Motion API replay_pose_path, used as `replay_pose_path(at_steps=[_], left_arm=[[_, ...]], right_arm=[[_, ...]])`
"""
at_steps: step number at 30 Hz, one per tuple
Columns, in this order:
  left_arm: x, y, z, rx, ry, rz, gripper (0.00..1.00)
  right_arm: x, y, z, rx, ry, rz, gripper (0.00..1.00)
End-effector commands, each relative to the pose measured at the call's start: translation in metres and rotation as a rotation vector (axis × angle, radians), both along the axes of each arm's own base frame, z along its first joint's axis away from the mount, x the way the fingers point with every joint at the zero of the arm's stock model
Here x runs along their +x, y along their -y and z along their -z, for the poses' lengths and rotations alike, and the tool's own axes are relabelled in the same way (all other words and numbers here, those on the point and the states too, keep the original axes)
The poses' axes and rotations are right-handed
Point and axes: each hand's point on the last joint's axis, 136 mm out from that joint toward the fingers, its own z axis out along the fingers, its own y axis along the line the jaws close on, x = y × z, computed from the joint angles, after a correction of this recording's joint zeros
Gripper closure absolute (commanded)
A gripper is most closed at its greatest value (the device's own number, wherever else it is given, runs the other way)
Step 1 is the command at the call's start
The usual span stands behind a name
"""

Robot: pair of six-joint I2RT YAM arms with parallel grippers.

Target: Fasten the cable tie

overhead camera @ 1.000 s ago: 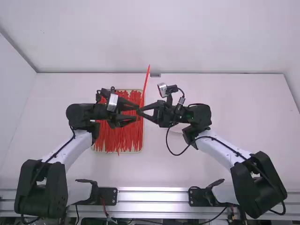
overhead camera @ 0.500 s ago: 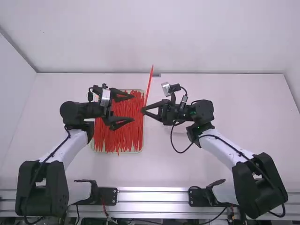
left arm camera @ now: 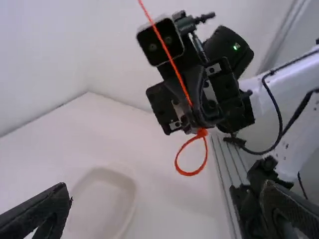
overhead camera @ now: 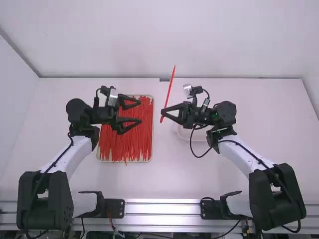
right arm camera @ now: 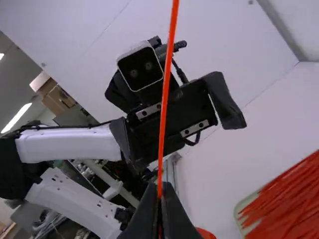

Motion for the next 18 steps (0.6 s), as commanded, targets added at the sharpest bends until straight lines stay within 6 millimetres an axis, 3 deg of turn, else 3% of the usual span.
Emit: replay_pose_path(at_steps=[1,10,14,18], left_arm=[[0.013,-0.002,-0.013,0.004,0.056,-0.045,0.01],[0.043,-0.002,-0.001,0.045,-0.09,-0.166,0.01],[0.061,-0.004,0.012,0.128,-0.181,-0.286,0.01],[0.075,-0.011,0.029,0.248,-0.268,-0.43,0.01]], right_arm=[[0.005,0.008,-0.01,0.003,0.081,0.023,1.0],[0.038,0.039,-0.003,-0.018,0.101,0.17,1.0],[0.063,0.063,0.008,-0.044,0.079,0.294,1.0],[0.074,0.078,0.017,-0.071,0.073,0.35,1.0]])
